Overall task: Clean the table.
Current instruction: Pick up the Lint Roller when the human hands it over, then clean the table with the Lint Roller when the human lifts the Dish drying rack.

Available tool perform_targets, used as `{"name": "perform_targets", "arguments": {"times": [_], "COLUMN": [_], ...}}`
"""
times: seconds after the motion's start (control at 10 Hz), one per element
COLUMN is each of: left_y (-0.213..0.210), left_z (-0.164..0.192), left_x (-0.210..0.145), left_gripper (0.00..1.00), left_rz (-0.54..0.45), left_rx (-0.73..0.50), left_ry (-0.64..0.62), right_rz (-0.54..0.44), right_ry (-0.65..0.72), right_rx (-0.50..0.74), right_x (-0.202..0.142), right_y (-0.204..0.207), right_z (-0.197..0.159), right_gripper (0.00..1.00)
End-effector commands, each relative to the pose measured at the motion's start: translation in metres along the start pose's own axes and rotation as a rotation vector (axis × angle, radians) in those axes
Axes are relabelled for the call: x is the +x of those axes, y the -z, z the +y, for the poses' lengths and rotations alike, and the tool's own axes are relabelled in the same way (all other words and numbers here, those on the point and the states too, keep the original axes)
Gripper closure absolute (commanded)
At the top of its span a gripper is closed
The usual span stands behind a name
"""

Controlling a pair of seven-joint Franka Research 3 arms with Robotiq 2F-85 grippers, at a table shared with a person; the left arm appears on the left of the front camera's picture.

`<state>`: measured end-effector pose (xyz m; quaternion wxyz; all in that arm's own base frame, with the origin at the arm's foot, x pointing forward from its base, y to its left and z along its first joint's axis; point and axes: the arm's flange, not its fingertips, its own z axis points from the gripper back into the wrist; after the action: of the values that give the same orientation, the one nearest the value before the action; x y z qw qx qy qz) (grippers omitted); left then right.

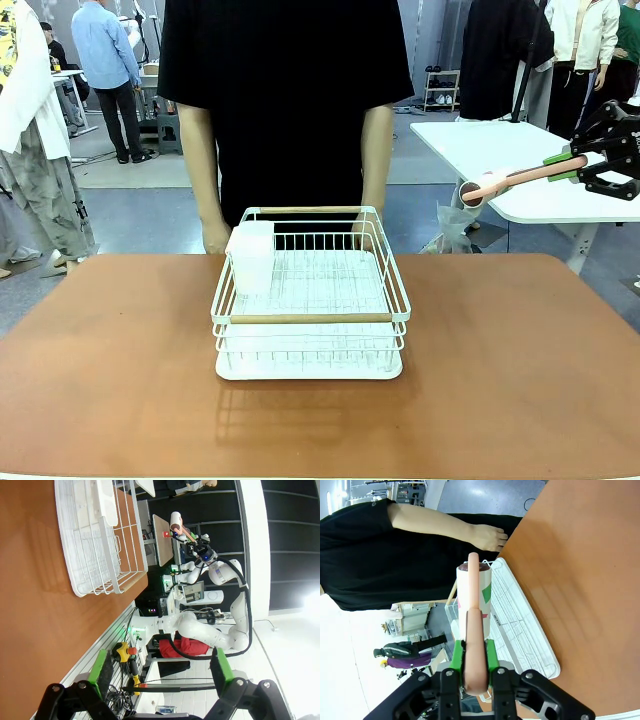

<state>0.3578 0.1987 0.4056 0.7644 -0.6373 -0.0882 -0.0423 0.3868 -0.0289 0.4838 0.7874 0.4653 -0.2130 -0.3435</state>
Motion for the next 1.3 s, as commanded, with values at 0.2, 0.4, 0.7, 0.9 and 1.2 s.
{"name": "perform_targets", "arguments": {"times": [0.2, 0.4, 0.7, 0.9, 1.2], "left_y": [-0.0019, -0.0019, -0.0019, -0.0019, -0.0019], "left_z": [-0.0001, -0.0001, -0.0001, -0.0001, -0.0001], "left_x": [-0.0018, -0.0018, -0.0018, -0.0018, -0.0018], "left_gripper": [0.00, 0.00, 0.00, 0.00, 0.00], "left_rz": [0.000, 0.000, 0.000, 0.000, 0.000], "left_rx": [-0.002, -0.002, -0.002, -0.002, -0.002], "left_ry": [0.001, 0.001, 0.001, 0.001, 0.001], "right_rz": [-0.004, -0.004, -0.004, -0.004, -0.004], "right_ry": [-0.004, -0.004, -0.004, -0.004, -0.004], "right_rx": [-0.001, -0.001, -0.001, -0.001, -0.001], "right_x": [-0.0013, -0.0013, -0.0013, -0.0013, -0.0013], "right_y": [0.0004, 0.0004, 0.0004, 0.0004, 0.0004], "right_z": [0.0015, 0.0015, 0.0015, 0.0015, 0.0015], "right_gripper": [0.91, 0.91, 0.91, 0.91, 0.91]}}
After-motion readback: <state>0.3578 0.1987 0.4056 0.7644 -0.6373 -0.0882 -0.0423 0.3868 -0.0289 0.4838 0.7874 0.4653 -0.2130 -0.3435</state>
